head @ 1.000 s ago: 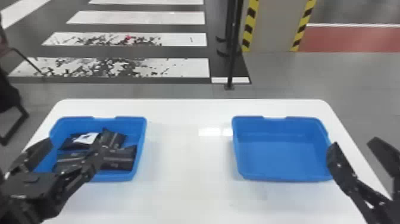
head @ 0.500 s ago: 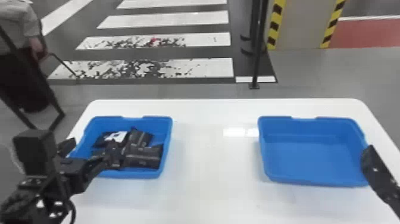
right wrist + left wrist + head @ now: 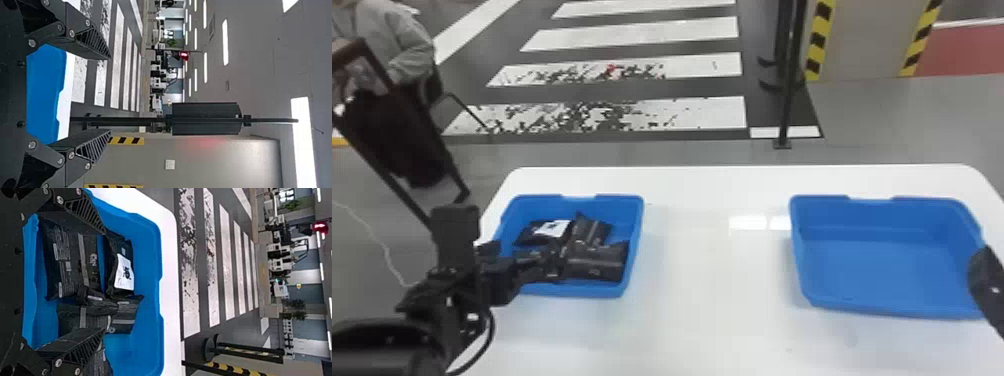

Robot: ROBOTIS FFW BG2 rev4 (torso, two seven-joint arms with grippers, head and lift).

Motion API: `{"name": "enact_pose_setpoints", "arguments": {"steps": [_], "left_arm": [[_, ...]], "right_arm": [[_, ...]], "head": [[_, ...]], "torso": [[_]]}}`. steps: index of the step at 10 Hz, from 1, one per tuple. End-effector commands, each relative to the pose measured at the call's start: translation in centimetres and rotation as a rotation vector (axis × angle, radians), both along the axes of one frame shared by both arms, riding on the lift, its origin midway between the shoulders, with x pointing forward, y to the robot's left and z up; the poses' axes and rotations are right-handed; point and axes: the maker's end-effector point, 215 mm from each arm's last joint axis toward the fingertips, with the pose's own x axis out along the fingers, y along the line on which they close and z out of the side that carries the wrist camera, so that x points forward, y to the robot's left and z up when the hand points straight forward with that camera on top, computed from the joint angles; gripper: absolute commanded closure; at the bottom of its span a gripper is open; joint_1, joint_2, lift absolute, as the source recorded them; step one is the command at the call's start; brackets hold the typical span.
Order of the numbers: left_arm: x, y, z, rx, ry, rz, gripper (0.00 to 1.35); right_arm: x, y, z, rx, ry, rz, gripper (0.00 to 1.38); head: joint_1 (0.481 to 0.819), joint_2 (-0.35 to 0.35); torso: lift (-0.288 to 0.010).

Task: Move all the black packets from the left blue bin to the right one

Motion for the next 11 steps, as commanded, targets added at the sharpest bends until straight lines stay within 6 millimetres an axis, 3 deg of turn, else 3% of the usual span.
{"name": "enact_pose_setpoints", "arguments": {"steps": [1, 3, 6, 11], "left_arm": [[1.4, 0.3, -1.3, -0.029, 0.030, -0.005, 0.17], [3.1, 0.1, -2.5, -0.064, 0.063, -0.047, 0.17], [3.9, -0.7, -5.7, -0.148, 0.171, -0.102, 0.18], [4.6, -4.5, -9.1, -0.330, 0.267, -0.199, 0.19]], "right_arm": [[0.2, 0.3, -0.1, 0.005, -0.001, 0.005, 0.40], [0.3, 0.4, -0.3, 0.009, 0.001, 0.010, 0.40], [0.4, 0.7, -0.5, 0.019, 0.003, 0.014, 0.40], [0.8, 1.0, -0.8, 0.027, 0.003, 0.018, 0.40]], "head": [[0.695, 0.174], [0.695, 0.175], [0.695, 0.168], [0.695, 0.130]], "torso": [[-0.121], [-0.121], [-0.121], [-0.121]]}}
